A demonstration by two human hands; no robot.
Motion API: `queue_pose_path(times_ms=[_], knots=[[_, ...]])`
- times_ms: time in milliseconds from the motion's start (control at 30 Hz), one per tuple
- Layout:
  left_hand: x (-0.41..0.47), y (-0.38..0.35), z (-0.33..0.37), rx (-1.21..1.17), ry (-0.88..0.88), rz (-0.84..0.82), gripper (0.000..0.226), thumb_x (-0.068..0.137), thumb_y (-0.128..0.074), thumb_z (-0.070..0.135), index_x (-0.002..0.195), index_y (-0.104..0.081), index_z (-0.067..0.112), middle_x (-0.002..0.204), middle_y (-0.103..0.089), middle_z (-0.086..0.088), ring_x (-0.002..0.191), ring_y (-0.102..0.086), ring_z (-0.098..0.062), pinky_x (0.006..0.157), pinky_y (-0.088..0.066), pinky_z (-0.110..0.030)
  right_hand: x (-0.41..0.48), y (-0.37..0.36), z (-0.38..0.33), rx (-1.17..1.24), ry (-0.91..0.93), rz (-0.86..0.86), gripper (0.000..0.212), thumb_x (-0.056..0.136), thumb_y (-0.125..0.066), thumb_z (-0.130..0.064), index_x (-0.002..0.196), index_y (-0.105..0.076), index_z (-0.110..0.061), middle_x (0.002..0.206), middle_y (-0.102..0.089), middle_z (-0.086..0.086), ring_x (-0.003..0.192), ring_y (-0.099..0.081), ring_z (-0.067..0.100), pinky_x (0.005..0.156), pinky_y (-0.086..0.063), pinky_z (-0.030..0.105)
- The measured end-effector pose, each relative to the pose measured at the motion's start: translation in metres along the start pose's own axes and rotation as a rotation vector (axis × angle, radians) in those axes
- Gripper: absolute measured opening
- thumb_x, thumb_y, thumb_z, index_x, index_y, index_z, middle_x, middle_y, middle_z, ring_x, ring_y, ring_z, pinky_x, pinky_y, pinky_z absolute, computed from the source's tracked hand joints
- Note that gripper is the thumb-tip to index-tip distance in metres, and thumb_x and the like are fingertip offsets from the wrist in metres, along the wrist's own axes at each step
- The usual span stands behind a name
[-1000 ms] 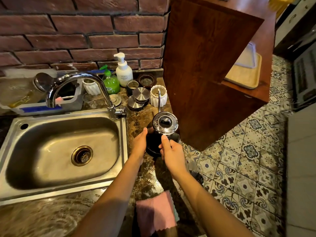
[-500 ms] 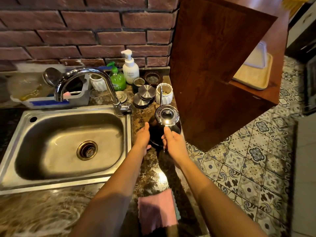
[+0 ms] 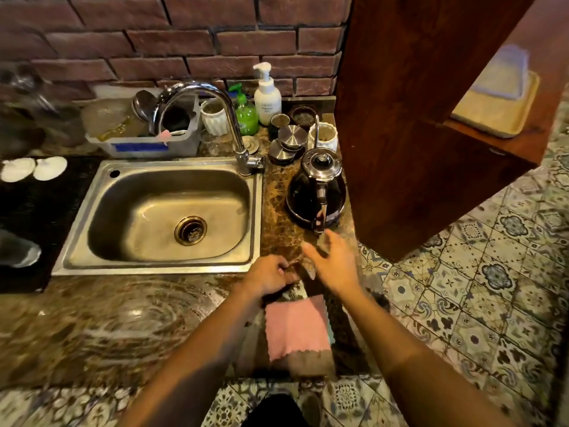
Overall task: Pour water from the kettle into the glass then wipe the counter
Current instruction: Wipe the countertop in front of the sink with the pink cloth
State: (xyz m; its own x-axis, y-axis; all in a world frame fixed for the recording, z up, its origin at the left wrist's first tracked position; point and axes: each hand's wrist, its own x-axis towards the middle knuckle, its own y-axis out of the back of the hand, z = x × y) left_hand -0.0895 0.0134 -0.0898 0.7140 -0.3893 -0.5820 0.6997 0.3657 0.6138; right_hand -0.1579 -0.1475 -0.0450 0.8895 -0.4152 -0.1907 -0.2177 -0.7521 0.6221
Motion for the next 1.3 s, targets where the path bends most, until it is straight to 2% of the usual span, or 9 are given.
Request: queue_pose_path(times_ms=[200,267,333,467,700,833,900,1133,1300], knots=[[-0.064,-0.052,-0.027,0.226,-0.035,-0.001,0.034,0.078,-0.077,0.031,0.108,-0.064,0.022,0.096,-0.069,-0.004,0.097,-0.066,-0.026,0.085,-0.05,-0.035,-0.07,-0.031,0.056,-0.447,0.072,-0.475,0.065,0.093,-0.07,-0.028,0.151,-0.046,-0.013,0.144,-0.054,0.016,0.135,-0.047,0.036,0.11,-0.04,0.04],[-0.081,-0.064,-0.029,0.233,-0.062,0.035,0.022,0.081,-0.073,0.029,0.1,-0.067,0.021,0.099,-0.072,-0.007,0.096,-0.065,-0.026,0.082,-0.049,-0.034,-0.087,-0.03,0.065,-0.526,0.108,-0.466,0.052,0.095,-0.066,-0.028,0.145,-0.055,-0.022,0.138,-0.059,0.014,0.131,-0.05,0.034,0.108,-0.042,0.038],[-0.096,-0.072,-0.031,0.17,-0.093,0.07,0.006,0.082,-0.072,0.025,0.084,-0.067,0.021,0.089,-0.071,-0.007,0.089,-0.065,-0.026,0.072,-0.046,-0.031,-0.1,-0.026,0.068,-0.486,0.159,-0.394,0.028,0.092,-0.065,-0.022,0.118,-0.076,-0.024,0.114,-0.068,0.01,0.117,-0.056,0.03,0.098,-0.046,0.035],[-0.127,-0.076,-0.042,-0.027,-0.12,0.132,0.02,0.079,-0.075,0.022,0.071,-0.057,0.028,0.071,-0.059,0.007,0.075,-0.058,-0.017,0.057,-0.038,-0.019,-0.113,-0.015,0.062,-0.227,0.122,-0.417,0.012,0.083,-0.072,-0.014,0.089,-0.081,-0.018,0.09,-0.073,0.007,0.091,-0.067,0.028,0.082,-0.055,0.037],[-0.172,-0.051,-0.067,-0.274,-0.175,0.2,0.024,0.079,-0.082,0.016,0.081,-0.067,0.035,0.082,-0.067,0.008,0.077,-0.061,-0.009,0.069,-0.045,-0.029,-0.127,-0.019,0.036,-0.004,0.155,-0.607,0.024,0.085,-0.076,-0.009,0.108,-0.079,-0.017,0.099,-0.078,0.004,0.087,-0.065,0.015,0.07,-0.046,0.019],[-0.191,-0.034,-0.079,-0.298,-0.21,0.207,0.019,0.079,-0.084,0.015,0.084,-0.074,0.03,0.075,-0.069,0.019,0.07,-0.059,0.006,0.064,-0.043,-0.012,-0.137,-0.032,0.026,0.089,0.076,-0.704,0.019,0.085,-0.068,-0.005,0.098,-0.081,-0.006,0.084,-0.072,0.009,0.076,-0.055,0.019,0.071,-0.041,0.034],[-0.196,-0.025,-0.086,-0.3,-0.192,0.205,0.013,0.081,-0.082,0.012,0.09,-0.077,0.02,0.08,-0.072,0.013,0.071,-0.06,0.004,0.067,-0.045,-0.016,-0.138,-0.036,0.018,0.088,0.068,-0.741,0.019,0.083,-0.065,-0.003,0.095,-0.08,-0.004,0.075,-0.064,0.007,0.07,-0.052,0.019,0.067,-0.04,0.034],[-0.195,0.024,-0.108,-0.204,-0.164,0.194,0.018,0.085,-0.076,0.009,0.095,-0.076,0.024,0.088,-0.071,0.009,0.088,-0.064,-0.012,0.086,-0.05,-0.035,-0.118,-0.057,-0.028,-0.066,0.204,-0.745,0.02,0.09,-0.063,-0.003,0.093,-0.079,-0.014,0.079,-0.068,0.006,0.074,-0.06,0.019,0.069,-0.049,0.038],[-0.162,0.074,-0.122,-0.143,-0.183,0.249,0.013,0.089,-0.071,0.015,0.09,-0.075,0.028,0.087,-0.072,0.009,0.09,-0.065,-0.009,0.081,-0.053,-0.035,-0.091,-0.075,-0.068,-0.165,0.314,-0.569,0.033,0.099,-0.056,-0.008,0.121,-0.077,-0.021,0.101,-0.077,0.002,0.09,-0.067,0.02,0.079,-0.05,0.033]])
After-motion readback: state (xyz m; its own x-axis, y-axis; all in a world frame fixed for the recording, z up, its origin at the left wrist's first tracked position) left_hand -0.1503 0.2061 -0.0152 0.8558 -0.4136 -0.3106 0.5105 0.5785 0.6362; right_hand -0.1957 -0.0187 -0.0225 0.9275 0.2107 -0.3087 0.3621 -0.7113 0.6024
